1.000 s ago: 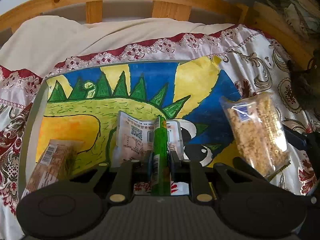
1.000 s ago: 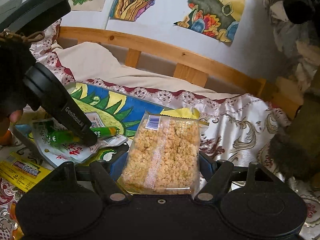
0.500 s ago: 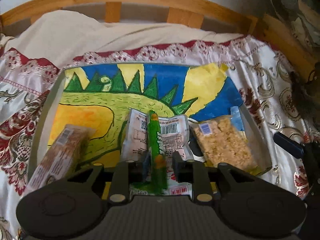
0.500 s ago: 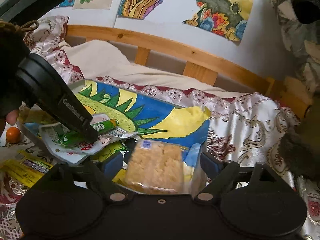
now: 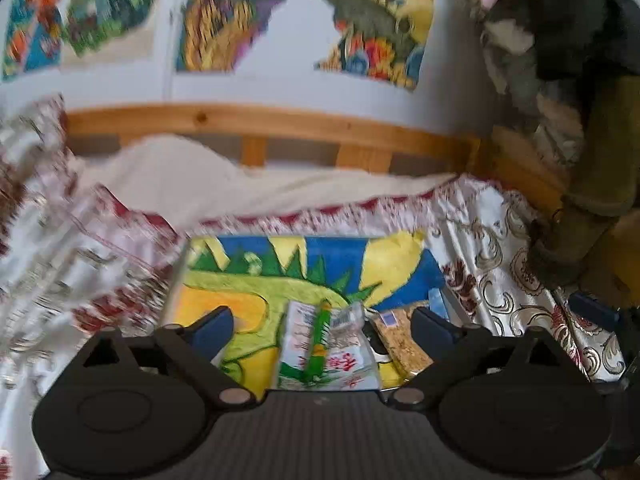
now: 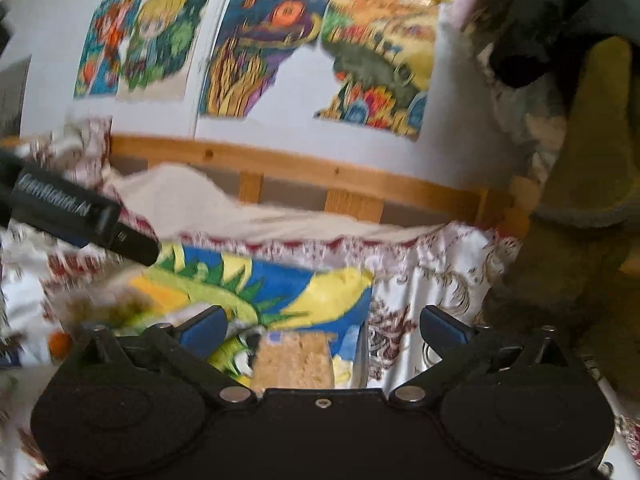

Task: Organize snacks
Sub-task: 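Carry both snacks over the grey tray and release them inside, then lift both tools away from the tray back over the remaining snacks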

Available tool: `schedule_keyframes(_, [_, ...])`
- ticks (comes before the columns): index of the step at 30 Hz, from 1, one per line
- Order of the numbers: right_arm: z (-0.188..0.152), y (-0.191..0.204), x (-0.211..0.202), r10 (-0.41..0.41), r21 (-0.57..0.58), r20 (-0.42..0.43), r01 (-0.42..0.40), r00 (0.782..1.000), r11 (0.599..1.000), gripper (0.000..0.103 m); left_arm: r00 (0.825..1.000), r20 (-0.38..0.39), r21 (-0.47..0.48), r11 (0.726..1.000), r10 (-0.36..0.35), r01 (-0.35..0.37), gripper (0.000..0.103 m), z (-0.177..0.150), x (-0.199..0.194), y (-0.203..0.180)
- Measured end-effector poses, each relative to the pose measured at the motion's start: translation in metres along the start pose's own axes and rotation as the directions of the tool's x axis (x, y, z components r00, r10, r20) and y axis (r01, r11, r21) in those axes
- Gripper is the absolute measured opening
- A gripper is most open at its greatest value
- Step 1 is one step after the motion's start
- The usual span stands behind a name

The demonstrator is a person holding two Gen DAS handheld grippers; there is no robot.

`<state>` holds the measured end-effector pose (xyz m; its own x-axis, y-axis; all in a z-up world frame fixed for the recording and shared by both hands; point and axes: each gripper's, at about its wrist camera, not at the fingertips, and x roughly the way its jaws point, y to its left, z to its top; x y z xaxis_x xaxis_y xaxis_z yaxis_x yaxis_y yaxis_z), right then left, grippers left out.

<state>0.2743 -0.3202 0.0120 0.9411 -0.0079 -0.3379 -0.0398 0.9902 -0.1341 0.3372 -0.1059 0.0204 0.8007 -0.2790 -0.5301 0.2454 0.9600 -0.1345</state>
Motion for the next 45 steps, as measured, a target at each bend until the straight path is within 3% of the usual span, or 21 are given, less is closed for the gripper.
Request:
schedule_keyframes(9, [0.020, 0.024, -0.076, 0.045, -0.005, 0.112, -0.045, 0.993, 0.999, 0.102, 0.986, 0.148, -0.042, 0.997, 0.077, -0.071, 0.102, -0.021, -0.087, 0.021])
schedule_keyframes(21, [0.011, 0.046, -0.174, 0.093, 0.028, 0.172, -0.100, 0.981, 0.995, 0.102, 0.955, 0.225, -0.087, 0.980, 0.193, -0.177, 0.103, -0.072, -0.173, 0.046])
schedule_keyframes(26, [0.005, 0.057, -0.201, 0.101, 0.046, 0.184, -0.112, 0.978, 0.993, 0.102, 0.948, 0.235, -0.068, 0.977, 0.213, -0.203, 0.103, -0.097, -0.201, 0.048])
schedule_keyframes(31, [0.000, 0.063, -0.218, 0.099, 0.072, 0.181, -0.113, 0.978, 0.991, 0.102, 0.954, 0.214, -0.057, 0.977, 0.211, -0.204, 0.103, -0.116, -0.222, 0.048])
schedule_keyframes(45, [-0.030, 0.081, -0.250, 0.106, 0.121, 0.055, -0.112, 0.993, 0.986, 0.102, 0.965, 0.133, -0.003, 0.974, 0.227, -0.228, 0.103, -0.141, -0.240, 0.044])
